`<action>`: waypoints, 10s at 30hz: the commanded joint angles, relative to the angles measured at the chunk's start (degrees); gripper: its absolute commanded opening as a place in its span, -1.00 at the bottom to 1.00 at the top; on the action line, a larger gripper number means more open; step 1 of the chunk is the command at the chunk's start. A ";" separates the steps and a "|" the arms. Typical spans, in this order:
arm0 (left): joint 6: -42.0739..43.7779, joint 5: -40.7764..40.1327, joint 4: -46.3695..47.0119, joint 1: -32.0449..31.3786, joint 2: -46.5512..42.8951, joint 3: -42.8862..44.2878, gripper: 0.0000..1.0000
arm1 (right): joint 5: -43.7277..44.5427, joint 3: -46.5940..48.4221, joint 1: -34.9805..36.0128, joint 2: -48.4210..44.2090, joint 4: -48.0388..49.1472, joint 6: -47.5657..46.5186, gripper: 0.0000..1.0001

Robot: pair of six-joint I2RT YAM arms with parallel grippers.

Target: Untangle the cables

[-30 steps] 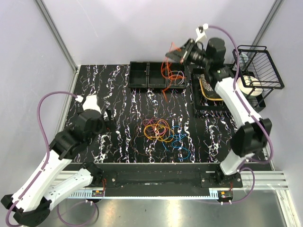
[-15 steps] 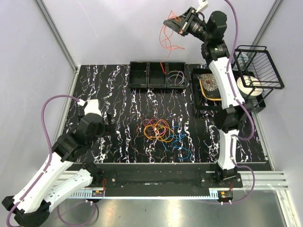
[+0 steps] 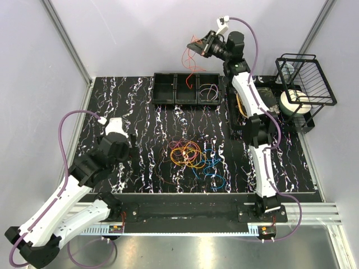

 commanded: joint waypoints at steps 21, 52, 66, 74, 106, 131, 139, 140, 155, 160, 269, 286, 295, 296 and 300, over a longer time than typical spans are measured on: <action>1.47 0.99 3.25 0.30 -0.65 -0.18 0.88 | 18.09 3.85 6.24 13.39 -4.10 -23.39 -1.00; 1.64 1.34 3.34 0.57 -0.82 -0.18 0.84 | 13.18 6.49 6.24 4.34 6.17 -18.29 -1.00; 1.73 1.25 3.42 0.48 -0.21 -0.27 0.84 | 20.91 6.76 6.24 12.78 13.38 -23.21 -1.00; 1.73 1.43 3.42 0.48 0.23 -0.18 0.84 | 22.15 -4.82 7.38 9.72 9.78 -27.52 -1.00; 1.55 1.08 3.34 0.48 -0.82 -0.18 0.82 | 42.89 -5.42 9.76 -0.63 -14.48 -32.98 0.32; 1.55 1.17 3.42 0.48 0.23 -0.18 0.80 | 27.07 -19.02 10.37 -2.44 -17.38 -20.75 -0.02; 1.55 1.08 3.34 0.48 1.02 -0.18 0.80 | 27.15 -1.43 10.28 9.87 -22.04 -20.67 -0.14; 1.55 0.99 3.33 0.56 1.11 -0.18 0.80 | 27.59 -0.72 10.28 10.49 -21.86 -20.75 -0.14; 1.64 1.17 3.25 0.48 1.90 -0.09 0.79 | 44.98 0.95 8.88 9.27 -23.17 -30.32 -0.09; 1.55 0.99 3.25 0.56 1.37 0.00 0.79 | 45.71 0.34 8.88 5.32 -24.15 -31.83 0.03; -15.41 13.82 32.60 -13.15 45.23 1.58 -1.00 | 31.64 -96.69 7.12 -67.20 -26.78 -7.83 0.99; -11.20 11.98 19.52 -13.14 38.82 14.48 -1.00 | 31.73 -96.69 7.12 -68.60 -27.48 -7.31 0.99; 4.95 4.95 4.84 -13.06 36.53 46.72 -1.00 | 32.52 -97.13 7.03 -71.42 -28.45 -6.95 1.00; 6.37 4.94 4.31 -13.06 36.62 53.11 -1.00 | 32.69 -97.13 7.12 -71.77 -28.54 -6.95 0.99; 10.60 6.34 5.26 -12.97 35.57 62.20 -1.00 | 33.13 -97.05 7.12 -72.91 -28.89 -6.60 0.99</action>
